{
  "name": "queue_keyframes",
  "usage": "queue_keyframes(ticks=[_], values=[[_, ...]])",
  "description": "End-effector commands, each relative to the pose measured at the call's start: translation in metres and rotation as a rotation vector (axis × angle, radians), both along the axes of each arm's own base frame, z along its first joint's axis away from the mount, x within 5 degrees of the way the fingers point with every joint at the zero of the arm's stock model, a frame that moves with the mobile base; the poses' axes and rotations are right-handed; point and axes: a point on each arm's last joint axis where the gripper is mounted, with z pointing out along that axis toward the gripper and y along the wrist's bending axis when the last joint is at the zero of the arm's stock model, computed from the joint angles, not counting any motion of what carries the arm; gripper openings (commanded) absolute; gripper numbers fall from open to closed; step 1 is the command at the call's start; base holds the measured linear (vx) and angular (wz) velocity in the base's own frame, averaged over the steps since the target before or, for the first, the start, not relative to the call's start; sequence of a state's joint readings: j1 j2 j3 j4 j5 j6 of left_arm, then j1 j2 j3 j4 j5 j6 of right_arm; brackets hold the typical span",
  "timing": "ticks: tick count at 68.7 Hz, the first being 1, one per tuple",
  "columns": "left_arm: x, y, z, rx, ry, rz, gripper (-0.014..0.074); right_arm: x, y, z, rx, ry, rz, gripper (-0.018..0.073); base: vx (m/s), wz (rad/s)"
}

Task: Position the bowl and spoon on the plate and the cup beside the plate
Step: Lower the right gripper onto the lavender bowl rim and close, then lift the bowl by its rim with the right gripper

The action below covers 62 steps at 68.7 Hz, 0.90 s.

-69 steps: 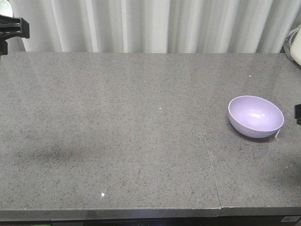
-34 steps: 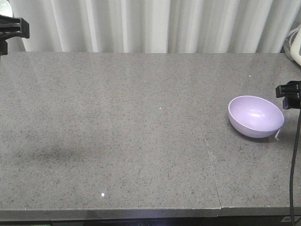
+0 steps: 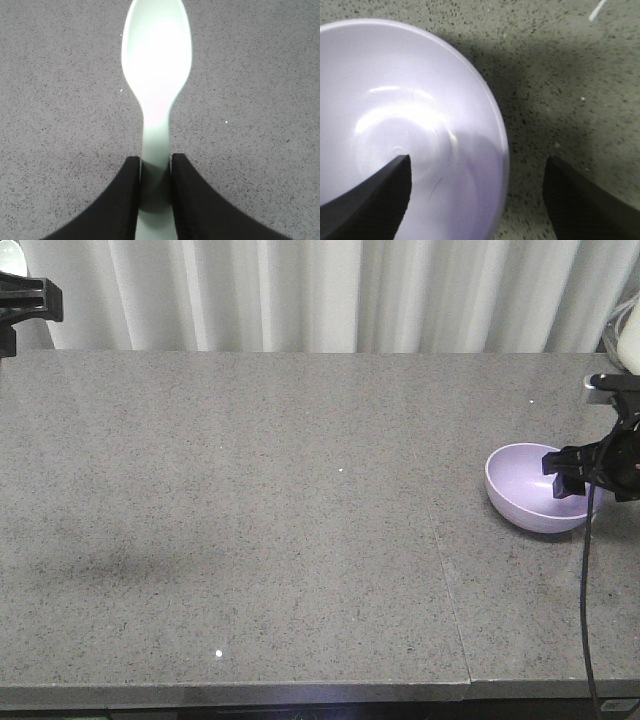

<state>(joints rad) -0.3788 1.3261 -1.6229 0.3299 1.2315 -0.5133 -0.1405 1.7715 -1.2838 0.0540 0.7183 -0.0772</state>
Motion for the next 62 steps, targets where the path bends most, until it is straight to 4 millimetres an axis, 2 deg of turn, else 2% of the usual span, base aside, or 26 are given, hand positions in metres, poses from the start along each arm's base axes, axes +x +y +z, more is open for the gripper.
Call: queue_keyframes(ticks=[1, 10, 18, 34, 42, 47, 62], values=[[-0.007, 0.003, 0.016, -0.009, -0.093, -0.008, -0.0006, 0.008, -0.003, 0.018, -0.02, -0.113, -0.002, 0.0531, 0.0, 0.0], [-0.007, 0.003, 0.016, -0.009, -0.093, -0.008, -0.0006, 0.012, -0.004, 0.009, -0.017, -0.097, -0.003, 0.0484, 0.0, 0.0], [-0.007, 0.003, 0.016, -0.009, -0.093, -0.008, -0.0006, 0.013, -0.004, 0.007, -0.014, -0.096, -0.007, 0.0377, 0.0, 0.0], [-0.007, 0.003, 0.016, -0.009, -0.093, -0.008, -0.0006, 0.012, -0.004, 0.008, -0.014, -0.094, -0.007, -0.001, 0.0, 0.0], [-0.007, 0.003, 0.016, -0.009, -0.093, -0.008, -0.0006, 0.009, -0.003, 0.015, -0.016, -0.108, -0.006, -0.0012, 0.0, 0.0], [-0.007, 0.003, 0.016, -0.009, -0.093, -0.008, -0.0006, 0.005, -0.003, 0.026, -0.019, -0.132, -0.006, -0.0011, 0.0, 0.0], [-0.007, 0.003, 0.016, -0.009, -0.093, -0.008, -0.0006, -0.025, 0.002, 0.077, -0.028, -0.202, -0.001, -0.0006, 0.0, 0.0]])
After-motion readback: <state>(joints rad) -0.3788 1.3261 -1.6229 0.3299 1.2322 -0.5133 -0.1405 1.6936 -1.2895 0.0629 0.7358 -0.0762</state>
